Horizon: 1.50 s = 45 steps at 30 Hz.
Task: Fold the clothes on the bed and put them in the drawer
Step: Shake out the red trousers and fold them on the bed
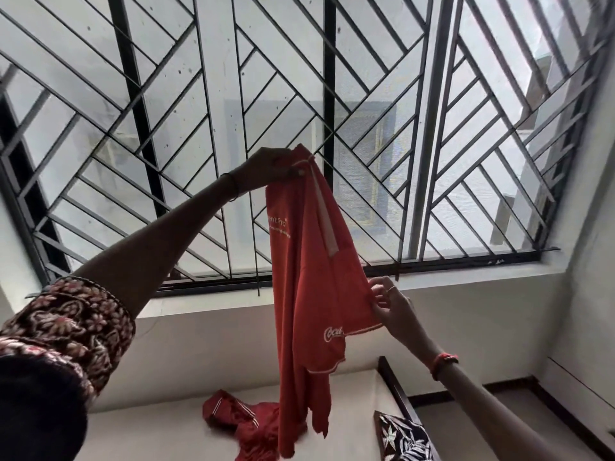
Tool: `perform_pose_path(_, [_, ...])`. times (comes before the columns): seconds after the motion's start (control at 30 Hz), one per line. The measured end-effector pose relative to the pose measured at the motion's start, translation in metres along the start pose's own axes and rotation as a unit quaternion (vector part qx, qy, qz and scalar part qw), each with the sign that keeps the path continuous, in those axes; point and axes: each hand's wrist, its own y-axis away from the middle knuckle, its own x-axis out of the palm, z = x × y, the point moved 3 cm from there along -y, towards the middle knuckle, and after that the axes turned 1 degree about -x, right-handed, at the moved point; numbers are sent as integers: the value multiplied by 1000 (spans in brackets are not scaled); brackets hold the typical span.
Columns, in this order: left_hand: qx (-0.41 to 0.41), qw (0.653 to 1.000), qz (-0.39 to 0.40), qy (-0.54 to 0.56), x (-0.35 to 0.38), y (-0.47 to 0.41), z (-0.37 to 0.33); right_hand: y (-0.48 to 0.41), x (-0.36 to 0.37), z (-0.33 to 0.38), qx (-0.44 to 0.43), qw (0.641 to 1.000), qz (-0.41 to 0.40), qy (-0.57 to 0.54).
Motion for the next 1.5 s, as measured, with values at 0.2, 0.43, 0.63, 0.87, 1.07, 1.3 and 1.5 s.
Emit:
perform_pose_path(0.2, [-14, 998, -60, 28, -13, 3, 10, 9, 1, -1, -113, 987, -51, 105])
perform_pose_path(0.43, [-27, 995, -72, 58, -16, -1, 15, 24, 27, 15, -269, 939, 110, 184])
perform_pose_path(0.63, [-34, 997, -53, 51, -11, -5, 17, 24, 44, 6, -190, 938, 63, 282])
perform_pose_path(0.87, [-62, 996, 10, 68, -9, -3, 23, 43, 62, 37, -9, 954, 298, -13])
perform_pose_path(1.07, [-77, 991, -44, 105, -6, -11, 33, 49, 95, 40, 2, 976, 209, -67])
perform_pose_path(1.3, [-119, 964, -145, 189, -12, -17, 36, 32, 120, 63, -16, 996, 48, -75])
perform_pose_path(1.5, [-186, 922, -271, 204, -30, -12, 50, 9, 128, 74, -11, 999, 0, -47])
